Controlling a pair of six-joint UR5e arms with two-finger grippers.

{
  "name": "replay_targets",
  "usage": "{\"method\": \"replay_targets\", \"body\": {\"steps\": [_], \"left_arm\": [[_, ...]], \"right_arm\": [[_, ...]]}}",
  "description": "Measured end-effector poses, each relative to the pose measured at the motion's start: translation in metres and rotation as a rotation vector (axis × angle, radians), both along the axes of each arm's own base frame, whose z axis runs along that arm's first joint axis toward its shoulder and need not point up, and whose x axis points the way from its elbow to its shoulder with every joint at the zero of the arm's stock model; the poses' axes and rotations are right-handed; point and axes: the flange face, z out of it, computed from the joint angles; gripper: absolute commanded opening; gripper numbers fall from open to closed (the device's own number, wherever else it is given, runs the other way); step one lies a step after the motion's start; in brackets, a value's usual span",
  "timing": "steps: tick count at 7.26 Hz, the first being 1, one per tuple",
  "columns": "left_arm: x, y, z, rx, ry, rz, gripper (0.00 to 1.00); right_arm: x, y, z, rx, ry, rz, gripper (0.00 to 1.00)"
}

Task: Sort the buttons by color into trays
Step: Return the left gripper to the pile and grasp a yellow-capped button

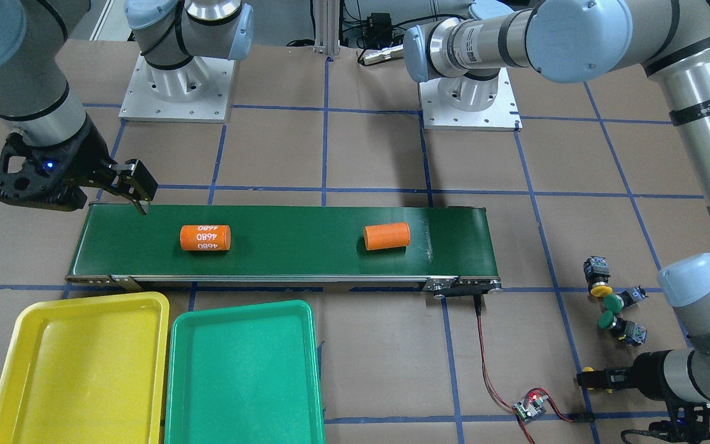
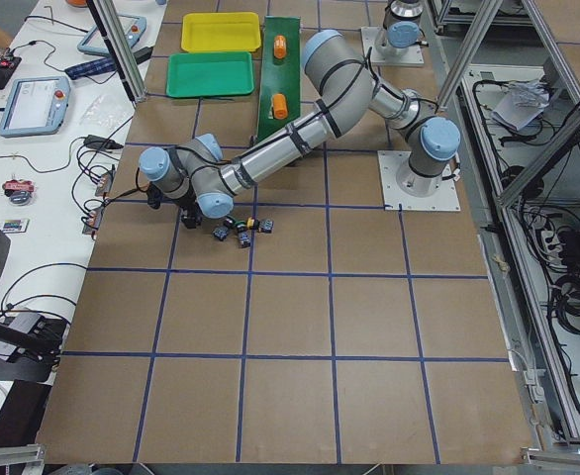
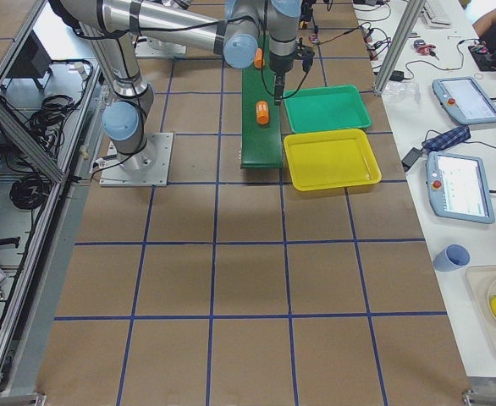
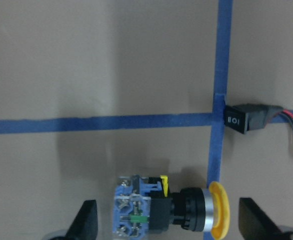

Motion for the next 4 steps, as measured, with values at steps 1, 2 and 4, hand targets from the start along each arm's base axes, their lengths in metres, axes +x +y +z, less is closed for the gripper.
{"method": "replay_targets", "body": {"steps": [1,2,4], "left_arm": [[-0.005,0.0,0.005,-0.002,0.001,-0.013,0.0],[-0.012,0.001,0.015,0.003,0.001,-0.025,0.0],[-0.037,0.018,0.061,0.056,0.026,-0.041,0.0]], "right_arm": [[0.003,0.007,0.004,0.005,-0.005,0.006,1.0],[0.006,0.013,0.011,-0.002,-0.012,0.009,1.0],[0.01,0.026,0.036,-0.052,-0.015,0.012,1.0]]}}
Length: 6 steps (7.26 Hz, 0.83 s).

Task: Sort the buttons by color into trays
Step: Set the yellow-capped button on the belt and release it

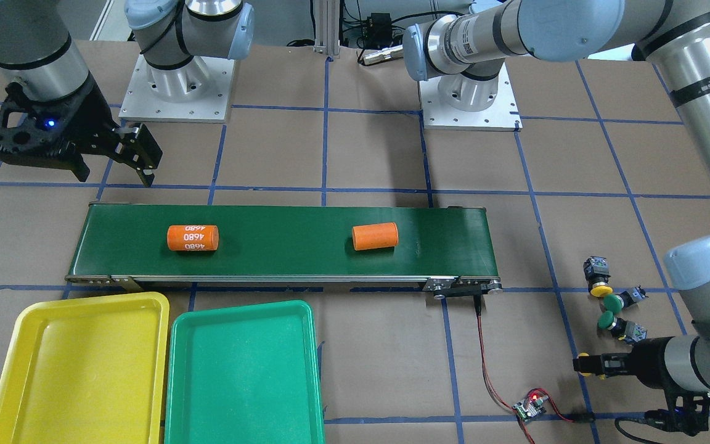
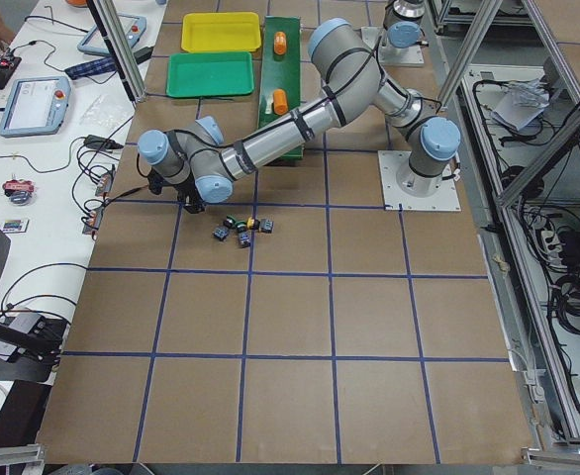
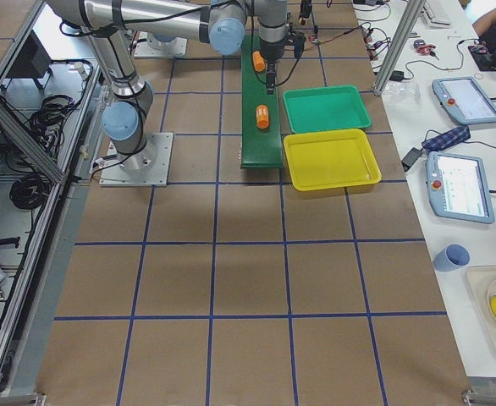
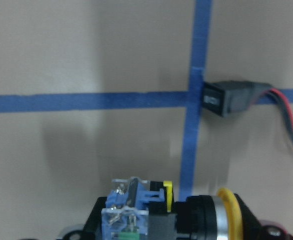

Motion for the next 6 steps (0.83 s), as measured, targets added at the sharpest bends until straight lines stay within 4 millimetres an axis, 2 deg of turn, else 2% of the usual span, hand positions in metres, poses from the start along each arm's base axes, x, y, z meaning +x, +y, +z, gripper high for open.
{"method": "replay_targets", "body": {"steps": [1,2,3,4,5,6], "left_arm": [[-0.032,0.02,0.032,0.046,0.022,0.0,0.0],[-0.072,0.043,0.06,0.079,0.027,0.022,0.0],[-0.113,0.072,0.081,0.109,0.021,0.043,0.0],[-0.152,0.107,0.086,0.15,0.006,0.058,0.0],[-0.189,0.142,0.081,0.173,-0.019,0.074,0.0],[-0.225,0.168,0.071,0.145,-0.043,0.063,0.0]], "right_arm": [[0.0,0.003,0.007,-0.018,0.0,0.0,1.0],[0.0,0.006,0.01,-0.022,0.003,-0.001,1.0],[0.0,0.011,0.01,-0.009,0.004,-0.002,1.0],[0.001,0.015,0.01,0.002,-0.001,-0.002,1.0],[0.001,0.016,0.014,-0.004,-0.007,-0.001,1.0],[0.001,0.019,0.018,-0.01,-0.007,0.0,1.0]]}}
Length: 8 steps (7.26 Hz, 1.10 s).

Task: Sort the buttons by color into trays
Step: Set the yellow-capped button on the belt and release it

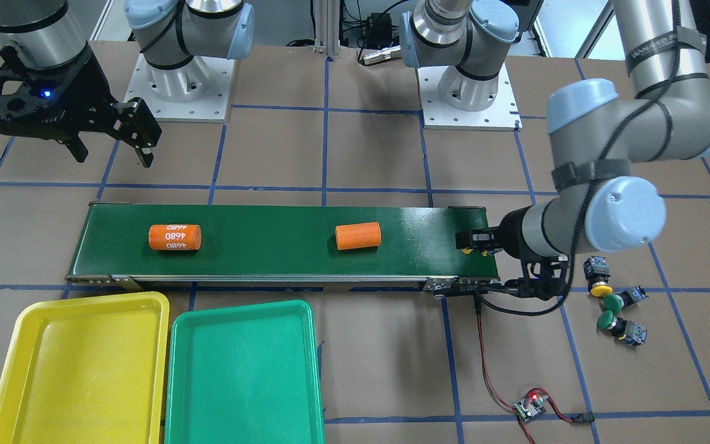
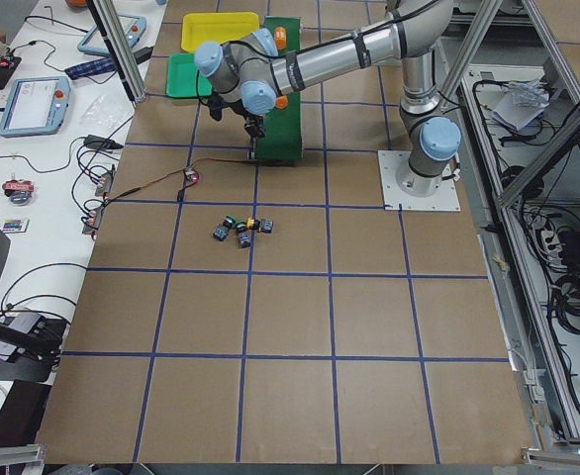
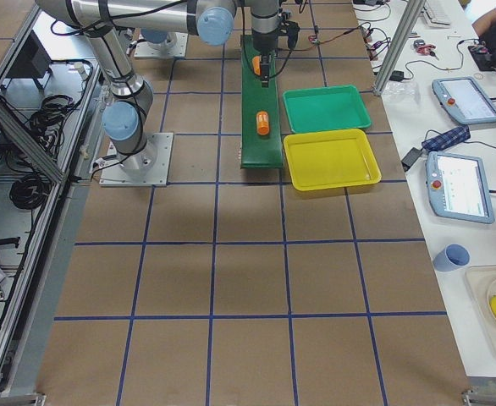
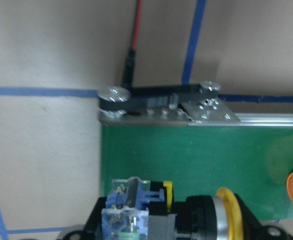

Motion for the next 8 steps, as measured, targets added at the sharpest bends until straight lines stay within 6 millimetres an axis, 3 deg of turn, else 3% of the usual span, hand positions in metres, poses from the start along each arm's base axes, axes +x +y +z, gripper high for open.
{"method": "replay_targets", "body": {"steps": [1,2,3,4,6,8], "left_arm": [[-0.03,0.016,-0.01,-0.046,-0.013,-0.027,0.0],[-0.047,0.028,-0.021,-0.075,-0.032,-0.048,0.33],[-0.054,0.038,-0.035,-0.084,-0.068,-0.06,0.77],[-0.054,0.043,-0.048,-0.102,-0.103,-0.06,1.0],[-0.053,0.04,-0.051,-0.15,-0.121,-0.043,1.0],[-0.047,0.039,-0.014,-0.193,-0.112,0.005,1.0]], "right_arm": [[0.002,0.004,0.001,0.001,-0.01,0.003,1.0],[0.002,0.004,-0.003,0.013,-0.036,0.005,1.0],[-0.002,0.006,-0.003,0.028,-0.049,0.002,1.0],[-0.004,0.013,0.003,0.035,-0.043,0.002,1.0],[-0.008,0.015,0.004,0.047,-0.038,-0.004,1.0],[-0.008,0.016,0.002,0.052,-0.045,-0.017,1.0]]}}
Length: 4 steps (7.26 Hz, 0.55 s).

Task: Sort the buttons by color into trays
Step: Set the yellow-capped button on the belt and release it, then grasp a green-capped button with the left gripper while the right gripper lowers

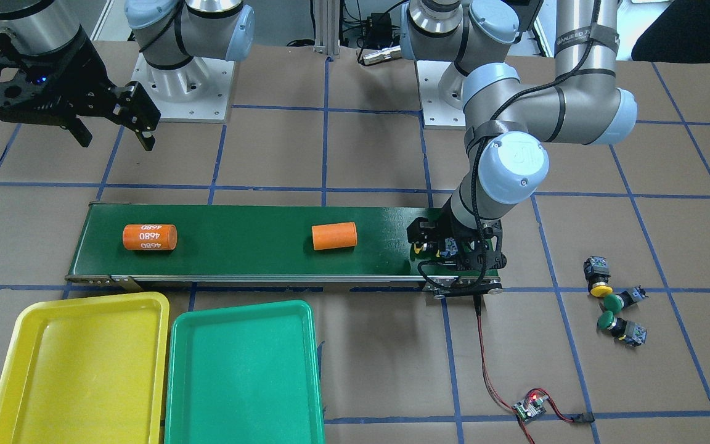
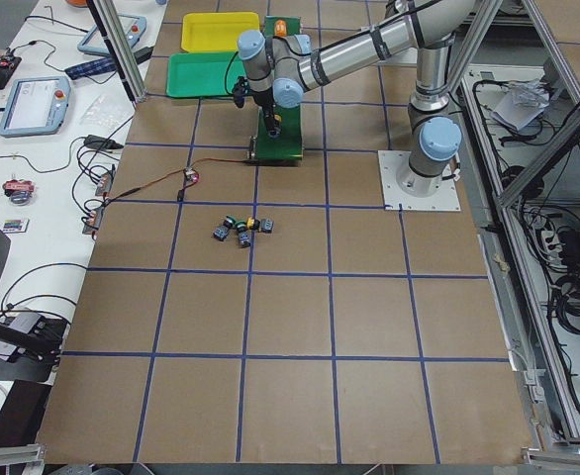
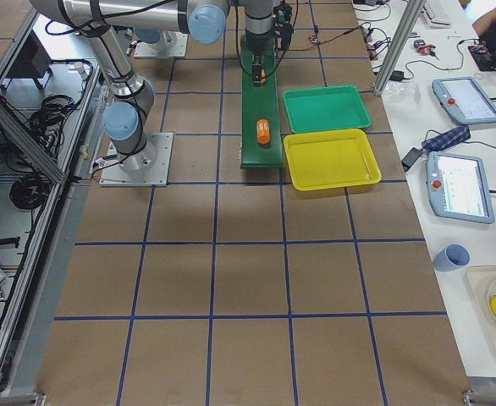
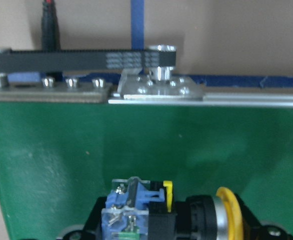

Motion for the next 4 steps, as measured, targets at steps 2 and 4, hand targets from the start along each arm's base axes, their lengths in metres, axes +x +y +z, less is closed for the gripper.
{"method": "replay_targets", "body": {"steps": [2,4], "left_arm": [[0.045,-0.011,0.054,-0.031,-0.001,0.067,1.0],[0.178,-0.059,0.077,-0.106,0.004,0.059,1.0]], "right_arm": [[-0.001,0.0,-0.001,0.003,0.007,-0.003,1.0],[-0.001,0.003,0.003,0.003,0.01,-0.005,1.0]]}}
